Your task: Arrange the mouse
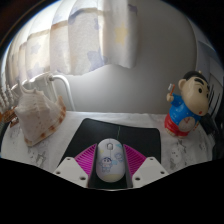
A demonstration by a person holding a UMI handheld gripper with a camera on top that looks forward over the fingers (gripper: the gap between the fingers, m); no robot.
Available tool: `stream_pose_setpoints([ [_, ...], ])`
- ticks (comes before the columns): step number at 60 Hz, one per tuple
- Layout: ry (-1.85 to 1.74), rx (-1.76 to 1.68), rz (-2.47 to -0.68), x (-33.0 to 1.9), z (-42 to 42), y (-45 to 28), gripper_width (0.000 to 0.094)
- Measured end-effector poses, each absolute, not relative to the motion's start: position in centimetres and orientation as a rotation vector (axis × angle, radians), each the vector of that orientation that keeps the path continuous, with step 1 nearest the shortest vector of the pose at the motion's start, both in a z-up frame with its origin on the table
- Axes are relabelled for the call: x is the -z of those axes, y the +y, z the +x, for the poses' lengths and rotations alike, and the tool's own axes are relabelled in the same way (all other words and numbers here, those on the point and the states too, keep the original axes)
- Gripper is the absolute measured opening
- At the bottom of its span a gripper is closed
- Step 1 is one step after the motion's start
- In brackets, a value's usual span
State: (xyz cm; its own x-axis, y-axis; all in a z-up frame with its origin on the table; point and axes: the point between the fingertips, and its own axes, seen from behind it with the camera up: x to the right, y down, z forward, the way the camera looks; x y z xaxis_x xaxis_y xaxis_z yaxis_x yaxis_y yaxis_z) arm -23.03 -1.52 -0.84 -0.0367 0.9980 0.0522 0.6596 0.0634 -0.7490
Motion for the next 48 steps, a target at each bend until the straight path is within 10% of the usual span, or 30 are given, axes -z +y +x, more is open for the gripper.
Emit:
stream_pose_setpoints([
  [4, -1.791, -0.725, -1.674, 2.0, -23.1, -1.5, 0.0499],
  [9, -1.785, -0.721, -1.699, 1.4, -22.7, -1.1, 0.087],
  [31, -1.735, -0.641, -1.739, -11.8, -6.0, -1.7, 0.0848],
  [48, -1.702, -0.65, -1.825, -13.6, 6.0, -4.0, 0.0843],
])
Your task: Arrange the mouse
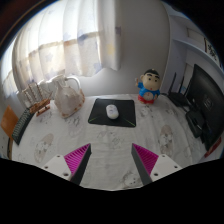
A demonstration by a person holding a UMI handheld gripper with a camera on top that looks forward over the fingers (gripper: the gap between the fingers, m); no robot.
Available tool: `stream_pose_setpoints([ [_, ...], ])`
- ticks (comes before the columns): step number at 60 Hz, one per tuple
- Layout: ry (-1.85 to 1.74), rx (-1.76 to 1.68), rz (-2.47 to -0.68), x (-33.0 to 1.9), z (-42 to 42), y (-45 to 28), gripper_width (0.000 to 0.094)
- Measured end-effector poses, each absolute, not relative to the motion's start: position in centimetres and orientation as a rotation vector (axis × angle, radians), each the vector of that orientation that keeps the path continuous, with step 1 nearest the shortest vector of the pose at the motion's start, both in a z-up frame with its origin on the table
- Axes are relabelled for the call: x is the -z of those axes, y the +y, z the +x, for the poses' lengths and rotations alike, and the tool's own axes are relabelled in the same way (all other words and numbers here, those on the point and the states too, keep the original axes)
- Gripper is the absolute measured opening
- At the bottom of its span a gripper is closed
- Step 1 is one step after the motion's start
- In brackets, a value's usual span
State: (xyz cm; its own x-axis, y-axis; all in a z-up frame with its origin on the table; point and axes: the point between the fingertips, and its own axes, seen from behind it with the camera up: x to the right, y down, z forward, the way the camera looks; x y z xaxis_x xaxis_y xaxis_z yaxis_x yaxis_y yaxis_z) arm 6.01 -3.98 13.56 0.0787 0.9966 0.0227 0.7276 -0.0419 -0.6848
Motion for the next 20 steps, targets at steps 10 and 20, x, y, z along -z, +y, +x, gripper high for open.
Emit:
stream_pose_setpoints([
  [10, -1.715, -0.642, -1.78, -14.0, 6.9, -4.5, 0.0846],
  [20, -1.723, -0.701, -1.805, -14.2, 7.1, -6.4, 0.0843],
])
